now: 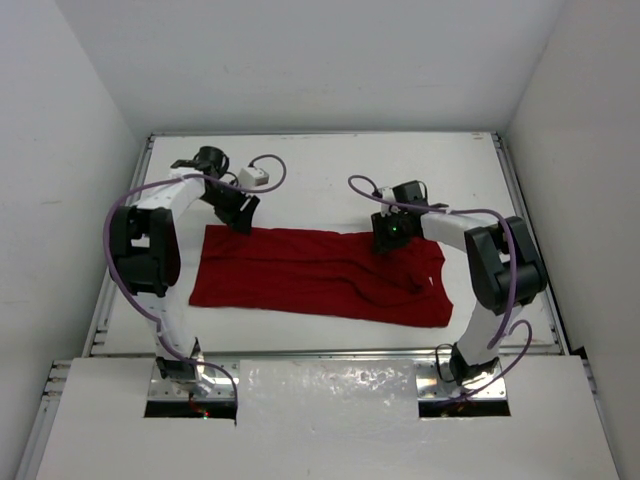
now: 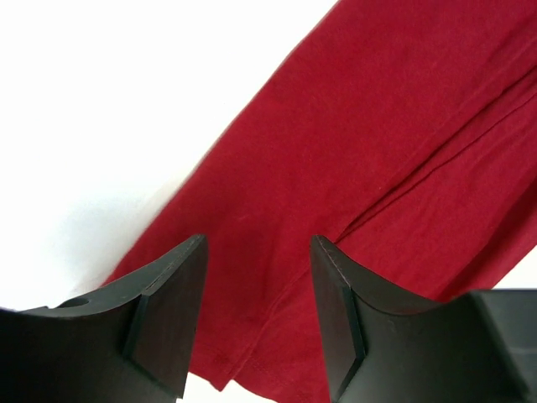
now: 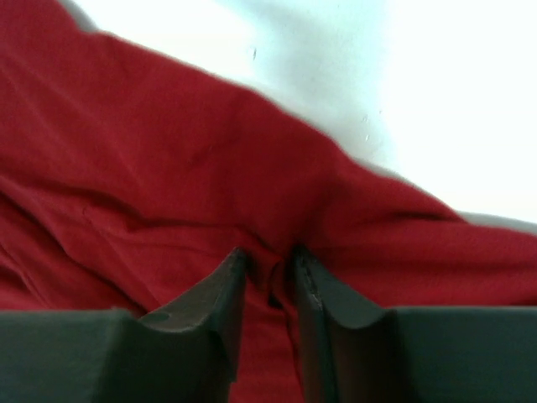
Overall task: Fold and stack the t-shirts
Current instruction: Fold the other side of the tshirt into a rectangle
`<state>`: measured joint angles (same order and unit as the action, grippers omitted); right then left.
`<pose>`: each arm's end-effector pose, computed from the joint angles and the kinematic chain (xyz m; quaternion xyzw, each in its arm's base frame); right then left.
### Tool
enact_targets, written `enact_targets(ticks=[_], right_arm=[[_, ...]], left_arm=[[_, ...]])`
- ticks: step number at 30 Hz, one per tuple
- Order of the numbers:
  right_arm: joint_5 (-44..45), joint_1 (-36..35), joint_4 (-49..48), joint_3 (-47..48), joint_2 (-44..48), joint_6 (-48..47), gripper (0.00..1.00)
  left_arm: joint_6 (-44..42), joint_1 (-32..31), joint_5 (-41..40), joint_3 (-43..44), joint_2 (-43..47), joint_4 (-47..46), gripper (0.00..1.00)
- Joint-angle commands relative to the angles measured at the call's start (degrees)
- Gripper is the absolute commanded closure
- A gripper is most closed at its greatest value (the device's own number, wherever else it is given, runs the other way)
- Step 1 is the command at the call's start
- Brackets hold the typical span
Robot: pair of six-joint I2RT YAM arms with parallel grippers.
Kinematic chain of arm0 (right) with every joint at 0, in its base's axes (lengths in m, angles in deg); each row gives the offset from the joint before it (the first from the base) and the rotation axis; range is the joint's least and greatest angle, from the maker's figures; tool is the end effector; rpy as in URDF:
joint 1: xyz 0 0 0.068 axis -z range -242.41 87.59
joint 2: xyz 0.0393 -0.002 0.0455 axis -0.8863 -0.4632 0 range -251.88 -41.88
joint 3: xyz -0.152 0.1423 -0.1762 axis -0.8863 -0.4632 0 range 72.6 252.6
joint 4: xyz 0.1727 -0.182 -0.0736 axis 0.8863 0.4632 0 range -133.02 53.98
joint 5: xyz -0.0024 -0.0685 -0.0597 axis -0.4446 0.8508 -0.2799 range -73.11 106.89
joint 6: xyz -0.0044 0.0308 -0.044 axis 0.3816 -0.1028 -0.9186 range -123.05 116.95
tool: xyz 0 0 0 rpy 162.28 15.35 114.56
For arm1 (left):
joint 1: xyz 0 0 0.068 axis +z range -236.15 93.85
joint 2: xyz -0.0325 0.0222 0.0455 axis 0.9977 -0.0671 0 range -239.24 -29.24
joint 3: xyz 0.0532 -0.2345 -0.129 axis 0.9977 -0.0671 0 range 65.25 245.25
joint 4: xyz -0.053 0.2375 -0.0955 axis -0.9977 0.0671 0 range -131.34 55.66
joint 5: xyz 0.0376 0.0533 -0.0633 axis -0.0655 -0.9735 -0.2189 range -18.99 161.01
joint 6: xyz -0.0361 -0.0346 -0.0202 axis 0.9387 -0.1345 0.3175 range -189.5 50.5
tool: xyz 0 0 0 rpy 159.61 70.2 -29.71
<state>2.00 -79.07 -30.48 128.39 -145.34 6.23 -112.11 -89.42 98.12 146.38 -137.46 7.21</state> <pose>0.3275 0.1076 0.1354 -0.0949 0.9541 0.1793 0.2202 0.3726 -0.0376 0.2038 0.4029 0.8769 -0.1781 0.1926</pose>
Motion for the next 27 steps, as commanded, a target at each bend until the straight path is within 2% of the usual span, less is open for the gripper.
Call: enact_targets(ticks=[1, 3, 9, 14, 17, 21, 23, 27], right_arm=[[0.65, -0.47, -0.5, -0.68, 3.79, -0.66, 0.61], [1.62, -0.56, -0.23, -0.6, 3.79, -0.93, 0.57], [4.79, -1.44, 1.79, -0.06, 6.07, -1.46, 0.54], [1.98, 3.56, 2.92, -2.61, 14.41, 6.0, 0.51], [0.49, 10.4, 6.97, -4.28, 20.56, 6.45, 0.51], [-2.85, 16.21, 10.65, -11.47, 30.92, 6.36, 0.49], [-3.64, 19.45, 12.5, -13.15, 32.61, 8.55, 0.56], [-6.72, 21.32, 13.4, -17.54, 37.17, 10.94, 0.59]], left_arm=[[-0.46, 0.1, 1.28, 3.07, 1.88, 0.4, 0.5], [-0.28, 0.02, 1.54, 3.69, 1.53, 0.49, 0.5], [0.42, -0.77, 2.15, 4.3, 1.61, 0.84, 0.51], [1.73, -5.51, 6.01, 7.9, 2.14, 1.19, 0.56], [2.89, -11.57, 9.0, 14.39, -0.84, 2.5, 0.61], [5.06, -23.87, 13.04, 24.25, -8.2, 2.61, 0.63], [6.83, -29.57, 14.1, 26.53, -10.85, 1.11, 0.62], [8.94, -37.41, 13.58, 28.21, -17.09, -5.29, 0.54]])
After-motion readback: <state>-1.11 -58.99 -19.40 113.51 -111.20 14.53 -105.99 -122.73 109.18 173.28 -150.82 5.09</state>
